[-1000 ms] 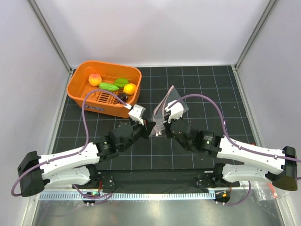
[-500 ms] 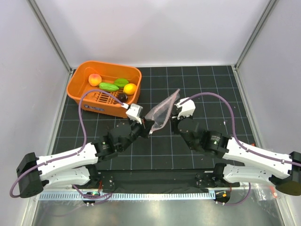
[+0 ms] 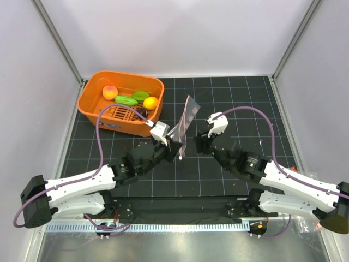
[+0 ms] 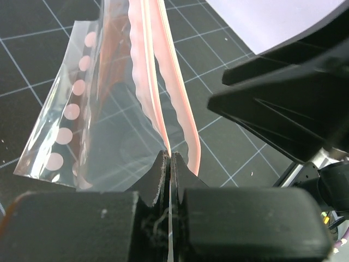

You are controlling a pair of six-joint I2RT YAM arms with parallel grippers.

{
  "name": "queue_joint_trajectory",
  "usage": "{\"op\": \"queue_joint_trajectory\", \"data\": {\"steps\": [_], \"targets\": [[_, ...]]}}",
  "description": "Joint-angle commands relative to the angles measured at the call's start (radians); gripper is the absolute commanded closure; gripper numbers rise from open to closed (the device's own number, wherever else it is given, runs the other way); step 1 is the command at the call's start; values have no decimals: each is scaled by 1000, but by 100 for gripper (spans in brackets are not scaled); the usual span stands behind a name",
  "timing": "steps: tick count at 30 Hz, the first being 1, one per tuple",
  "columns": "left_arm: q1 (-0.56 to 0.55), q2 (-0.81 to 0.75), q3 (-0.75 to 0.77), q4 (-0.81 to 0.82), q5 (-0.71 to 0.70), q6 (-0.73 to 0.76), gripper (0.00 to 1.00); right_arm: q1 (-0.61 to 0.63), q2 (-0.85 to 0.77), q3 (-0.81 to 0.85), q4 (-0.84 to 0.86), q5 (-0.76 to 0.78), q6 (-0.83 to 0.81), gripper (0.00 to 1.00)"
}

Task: Place the food in the zip-top bag and seal the zipper
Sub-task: Open the zipper of the food storage bag.

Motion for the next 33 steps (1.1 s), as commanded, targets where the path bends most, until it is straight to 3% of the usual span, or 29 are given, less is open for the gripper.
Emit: {"op": "queue_joint_trajectory", "data": {"steps": [1, 6, 15, 30, 32, 33], "targets": [[-4, 12, 35, 39, 8, 6, 100, 1, -66, -24, 130, -134, -29, 47], [-5, 23, 39, 39, 20, 5, 100, 1, -80, -44, 173, -208, -52, 43], [-25, 52, 52, 48, 43, 6, 100, 0, -4, -20, 185, -234, -66, 50], [-76, 62, 61, 58, 69, 34, 100, -37, 58, 17, 93, 72, 8, 60], [-88, 67, 67, 59, 62, 38, 100, -57, 55, 19, 76, 69, 22, 63], [-91, 69, 65, 58, 57, 41, 100, -74, 50, 17, 72, 69, 34, 70]]}}
